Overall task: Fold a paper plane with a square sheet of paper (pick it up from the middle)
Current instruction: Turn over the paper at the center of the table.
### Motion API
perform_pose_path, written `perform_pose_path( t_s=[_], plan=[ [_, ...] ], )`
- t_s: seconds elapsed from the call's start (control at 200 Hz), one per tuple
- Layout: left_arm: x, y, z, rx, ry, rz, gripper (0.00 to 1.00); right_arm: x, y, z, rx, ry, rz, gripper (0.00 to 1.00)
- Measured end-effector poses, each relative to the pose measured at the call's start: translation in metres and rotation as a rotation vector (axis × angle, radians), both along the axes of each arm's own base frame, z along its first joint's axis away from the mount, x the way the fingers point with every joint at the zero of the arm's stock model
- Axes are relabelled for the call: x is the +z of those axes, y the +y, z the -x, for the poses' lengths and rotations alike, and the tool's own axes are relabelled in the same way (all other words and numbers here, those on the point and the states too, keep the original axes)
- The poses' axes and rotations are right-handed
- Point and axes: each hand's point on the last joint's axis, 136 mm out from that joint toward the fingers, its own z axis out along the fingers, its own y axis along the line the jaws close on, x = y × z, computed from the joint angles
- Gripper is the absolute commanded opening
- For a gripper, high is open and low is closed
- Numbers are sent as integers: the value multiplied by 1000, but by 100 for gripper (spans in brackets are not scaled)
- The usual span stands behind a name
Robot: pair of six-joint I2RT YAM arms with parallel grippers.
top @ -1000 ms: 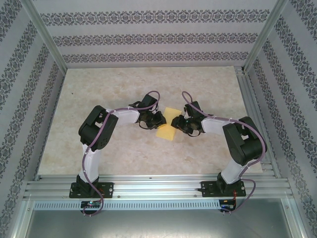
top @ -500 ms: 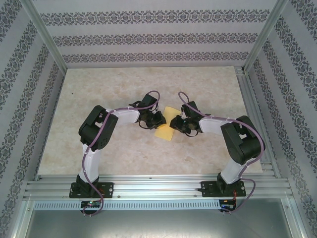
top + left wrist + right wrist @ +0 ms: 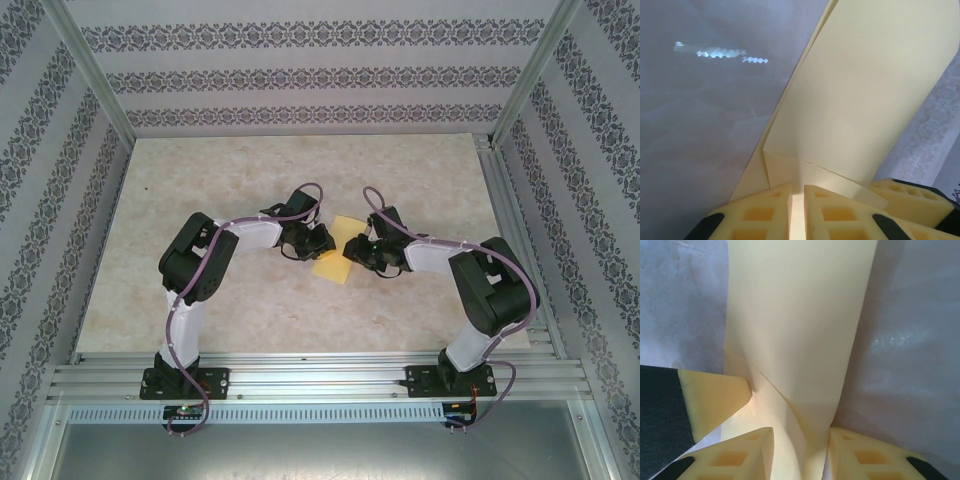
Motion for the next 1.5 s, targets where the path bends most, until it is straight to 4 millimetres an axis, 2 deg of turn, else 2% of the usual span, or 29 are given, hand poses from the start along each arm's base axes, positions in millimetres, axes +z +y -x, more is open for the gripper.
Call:
perform_pose_path(
  t_s=[0.26, 0.899, 1.094, 1.384, 1.499],
  plan=[
    [0, 0, 0, 0, 0, 0, 17, 0, 1, 8, -37, 0, -65, 34],
    [-1, 1, 0, 2, 1, -4, 17, 5, 6, 4, -44, -20, -109, 27],
    [-1, 1, 0, 4, -1, -7, 16, 7, 5, 5, -42, -25, -108, 36],
    [-2, 5, -2, 19, -1, -39, 15, 2, 0, 10, -53, -24, -95, 41],
    [-3, 6, -2, 22, -2, -46, 15, 0, -6, 6, -77, -30, -81, 43]
  ],
)
